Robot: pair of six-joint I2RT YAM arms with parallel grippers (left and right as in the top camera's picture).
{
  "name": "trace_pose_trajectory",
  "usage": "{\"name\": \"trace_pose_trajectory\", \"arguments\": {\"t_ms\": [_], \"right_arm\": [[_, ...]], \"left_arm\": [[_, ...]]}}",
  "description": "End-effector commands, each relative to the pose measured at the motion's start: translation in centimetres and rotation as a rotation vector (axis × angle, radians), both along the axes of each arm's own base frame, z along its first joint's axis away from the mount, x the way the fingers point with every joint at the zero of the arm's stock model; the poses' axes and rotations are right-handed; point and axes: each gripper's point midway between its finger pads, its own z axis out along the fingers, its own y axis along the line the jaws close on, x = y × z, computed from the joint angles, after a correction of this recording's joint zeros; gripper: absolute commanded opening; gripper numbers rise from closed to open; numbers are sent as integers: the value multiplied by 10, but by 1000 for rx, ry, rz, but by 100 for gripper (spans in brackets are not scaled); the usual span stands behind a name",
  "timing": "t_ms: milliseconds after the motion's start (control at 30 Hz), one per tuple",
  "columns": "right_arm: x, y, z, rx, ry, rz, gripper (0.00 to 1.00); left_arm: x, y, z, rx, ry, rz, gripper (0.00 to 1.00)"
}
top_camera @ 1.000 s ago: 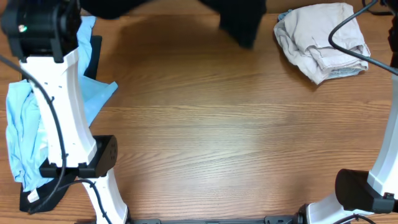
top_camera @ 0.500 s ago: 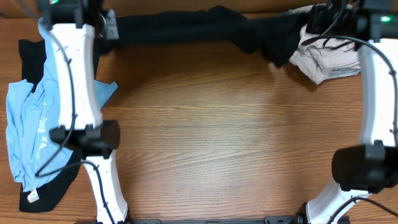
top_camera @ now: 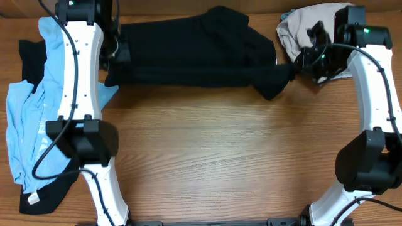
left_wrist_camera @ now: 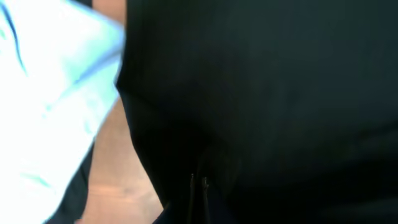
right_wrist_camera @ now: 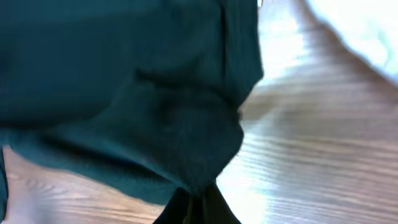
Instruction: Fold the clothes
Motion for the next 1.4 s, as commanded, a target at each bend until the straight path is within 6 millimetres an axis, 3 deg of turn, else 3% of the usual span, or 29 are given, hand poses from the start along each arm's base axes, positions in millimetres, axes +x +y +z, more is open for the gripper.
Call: {"name": "trace_pose_trajectory", "arguments": {"t_ms": [0, 100, 267, 500, 533, 667, 800, 1100, 1200, 1367], "right_arm": [[-22, -3, 11, -9, -14, -31, 4], [-49, -6, 14, -43, -13, -69, 4], [-92, -11, 24, -87, -19, -134, 4], [-145, -23, 25, -180, 51, -207, 4], [-156, -25, 24, -192, 82, -233, 4], [-179, -24, 23, -193, 163, -272, 4], [-189, -24, 24, -190, 201, -302, 4], [-225, -28, 35, -229, 253, -373, 4], [-240, -27, 44, -230, 229, -383, 4], [-246, -35, 51, -269, 185, -425, 4]], "left_arm": [[-38, 1, 16, -1, 24, 35, 4], [-75, 12, 29, 66, 29, 82, 4], [-118, 8, 38, 49, -2, 110, 5], [-178, 3, -6, 41, 143, 150, 4], [-190, -3, -20, 7, 175, 149, 4], [-218, -22, -40, -73, 213, 145, 4], [-235, -26, -39, -71, 202, 172, 4], [-263, -40, -6, -98, 54, 207, 4], [-274, -40, 0, -101, 43, 209, 4], [-283, -35, 1, -77, 57, 218, 4]]}}
